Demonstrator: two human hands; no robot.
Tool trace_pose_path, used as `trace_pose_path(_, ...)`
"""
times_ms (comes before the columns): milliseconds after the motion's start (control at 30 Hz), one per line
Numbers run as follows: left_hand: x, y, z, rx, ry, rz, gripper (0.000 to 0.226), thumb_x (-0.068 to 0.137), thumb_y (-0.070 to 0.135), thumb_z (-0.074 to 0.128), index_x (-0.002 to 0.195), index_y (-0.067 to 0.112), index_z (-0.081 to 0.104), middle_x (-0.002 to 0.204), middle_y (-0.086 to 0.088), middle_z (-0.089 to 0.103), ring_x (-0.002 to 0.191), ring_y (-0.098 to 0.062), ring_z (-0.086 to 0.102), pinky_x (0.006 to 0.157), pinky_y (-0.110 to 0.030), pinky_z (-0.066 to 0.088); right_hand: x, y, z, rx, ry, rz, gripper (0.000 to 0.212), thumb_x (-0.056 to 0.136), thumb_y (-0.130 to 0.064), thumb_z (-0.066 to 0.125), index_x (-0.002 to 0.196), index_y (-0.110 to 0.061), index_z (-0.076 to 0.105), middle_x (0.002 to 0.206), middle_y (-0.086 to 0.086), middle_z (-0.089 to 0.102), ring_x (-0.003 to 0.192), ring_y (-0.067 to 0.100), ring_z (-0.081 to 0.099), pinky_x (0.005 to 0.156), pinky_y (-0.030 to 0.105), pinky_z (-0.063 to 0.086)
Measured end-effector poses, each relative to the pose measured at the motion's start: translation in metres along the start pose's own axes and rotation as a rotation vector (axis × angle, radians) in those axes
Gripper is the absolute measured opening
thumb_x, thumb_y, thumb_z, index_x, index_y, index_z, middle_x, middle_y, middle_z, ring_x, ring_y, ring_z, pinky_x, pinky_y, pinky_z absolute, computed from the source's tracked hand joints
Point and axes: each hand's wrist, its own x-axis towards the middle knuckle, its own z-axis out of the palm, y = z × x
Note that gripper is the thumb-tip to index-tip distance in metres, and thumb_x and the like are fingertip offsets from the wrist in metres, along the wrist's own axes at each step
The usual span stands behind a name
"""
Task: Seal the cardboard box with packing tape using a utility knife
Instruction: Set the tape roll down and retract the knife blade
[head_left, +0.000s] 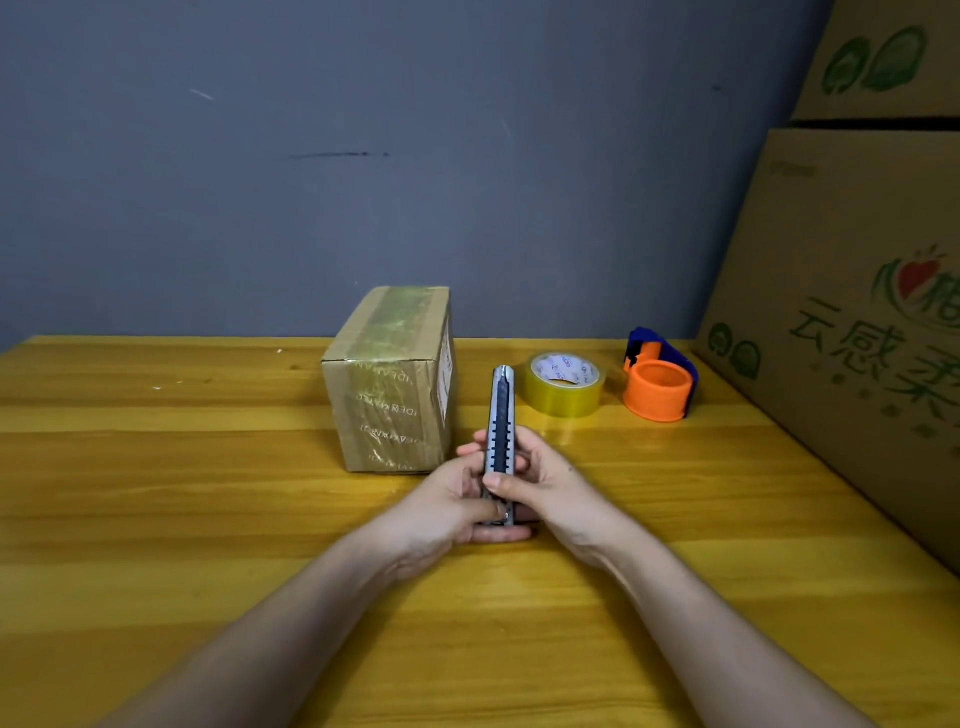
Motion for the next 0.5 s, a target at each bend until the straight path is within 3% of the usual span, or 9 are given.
trace_pose_path(200,0.001,-0.001,0.000,-0.031,0.029,0.013,0.051,0.087,-0.024,0.037,0.116,0.014,0.055,0.111,-0.002,0.069,0.095,-0.017,0.070,0.086,-0.036,0.058,0.000,0.002,0.002,0.018,0.055,-0.013,0.036,0.088,0.005,0.056,0.119,-0.013,0.055,0.112,0.000,0.068,0.102,0.009,0.064,0.089,0.024,0.052)
trace_pose_path(300,0.003,-0.007,0.001,-0.033,0.075,0.067,0.041,0.092,-0.017,0.041,0.120,0.013,0.044,0.100,-0.004,0.070,0.088,-0.015,0.072,0.079,-0.032,0.060,0.000,0.003,0.006,0.013,0.179,-0.006,0.017,0.092,-0.011,0.056,0.106,-0.017,0.064,0.094,-0.006,0.069,0.087,0.008,0.064,0.070,0.018,0.052)
trace_pose_path(400,0.005,-0.012,0.002,0.052,0.138,0.127,0.028,0.094,-0.011,0.043,0.113,0.010,0.039,0.088,-0.007,0.065,0.076,-0.009,0.070,0.067,-0.030,0.061,0.002,0.007,0.010,-0.104,0.321,-0.050,0.013,0.093,-0.012,0.056,0.089,-0.020,0.065,0.077,-0.005,0.068,0.067,0.004,0.059,0.054,0.017,0.046)
trace_pose_path(467,0.006,-0.015,0.005,0.180,0.212,0.189,0.025,0.093,-0.008,0.048,0.103,0.015,0.043,0.085,-0.005,0.061,0.069,-0.004,0.068,0.056,-0.026,0.059,0.003,0.008,0.012,-0.130,0.390,-0.085,0.008,0.091,-0.014,0.058,0.088,-0.018,0.065,0.078,0.003,0.068,0.061,0.008,0.059,0.050,0.018,0.044)
trace_pose_path(500,0.006,-0.016,0.005,0.254,0.266,0.223,0.026,0.092,-0.007,0.051,0.100,0.018,0.047,0.086,-0.004,0.062,0.068,-0.003,0.066,0.052,-0.024,0.058,0.004,0.009,0.012,-0.156,0.422,-0.108,0.006,0.089,-0.019,0.061,0.087,-0.020,0.066,0.081,0.007,0.069,0.066,0.014,0.062,0.055,0.022,0.047)
